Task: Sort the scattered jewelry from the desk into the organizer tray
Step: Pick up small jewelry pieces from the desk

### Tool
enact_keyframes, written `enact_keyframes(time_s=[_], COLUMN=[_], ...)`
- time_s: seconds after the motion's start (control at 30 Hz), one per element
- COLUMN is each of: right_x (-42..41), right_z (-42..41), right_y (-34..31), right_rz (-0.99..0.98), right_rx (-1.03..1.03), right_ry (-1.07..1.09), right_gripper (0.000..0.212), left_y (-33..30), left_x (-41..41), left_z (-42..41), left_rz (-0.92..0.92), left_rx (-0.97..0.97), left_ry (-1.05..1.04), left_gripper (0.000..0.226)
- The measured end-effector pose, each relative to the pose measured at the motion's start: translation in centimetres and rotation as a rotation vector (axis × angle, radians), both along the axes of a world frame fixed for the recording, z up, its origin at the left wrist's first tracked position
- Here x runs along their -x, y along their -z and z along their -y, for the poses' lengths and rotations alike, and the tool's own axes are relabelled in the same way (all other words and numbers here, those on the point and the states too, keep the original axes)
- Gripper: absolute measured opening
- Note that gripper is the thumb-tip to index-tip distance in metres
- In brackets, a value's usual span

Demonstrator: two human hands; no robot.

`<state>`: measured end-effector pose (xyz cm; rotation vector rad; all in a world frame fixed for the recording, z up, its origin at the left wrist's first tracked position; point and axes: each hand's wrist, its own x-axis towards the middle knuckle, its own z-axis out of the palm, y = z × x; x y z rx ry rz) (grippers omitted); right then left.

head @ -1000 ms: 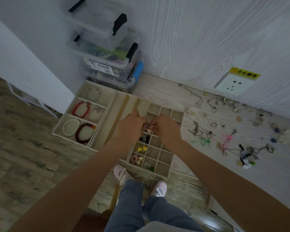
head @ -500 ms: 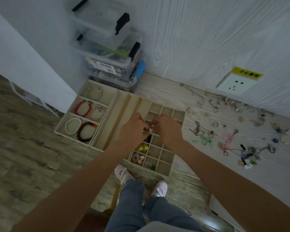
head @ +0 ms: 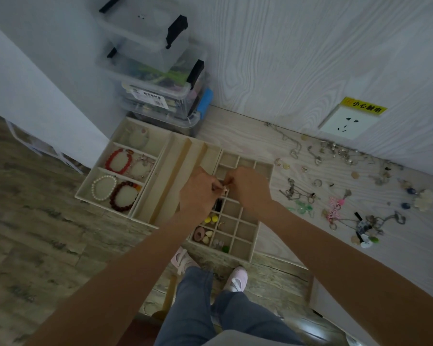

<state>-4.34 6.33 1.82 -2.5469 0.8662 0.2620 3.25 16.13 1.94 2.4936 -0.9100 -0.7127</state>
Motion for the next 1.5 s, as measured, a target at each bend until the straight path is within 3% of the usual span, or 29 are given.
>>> enact_keyframes(time_s=[0.6, 1.13, 1.5], right_x=[-0.5, -0.2, 0.0], right_z=[0.0, -0.4, -0.5], right_y=[0.0, 0.2, 0.4], right_rz=[-0.004, 0.003, 0.018], right_rx=[-0.016, 0.034, 0.053], right_ry=[0.030, 0.023, -0.003], right_gripper=[0.018, 0.019, 0.020], left_y=[0.0, -0.2, -0.4], left_x=[0.4, -0.5, -0.2], left_z=[0.1, -1.4, -1.0], left_rz=[0.113, 0.018, 0.008], left_rx=[-0.067, -0.060, -0.069], left_ry=[-0.018, 0.162, 0.136], left_gripper=[0.013, 0.025, 0.026])
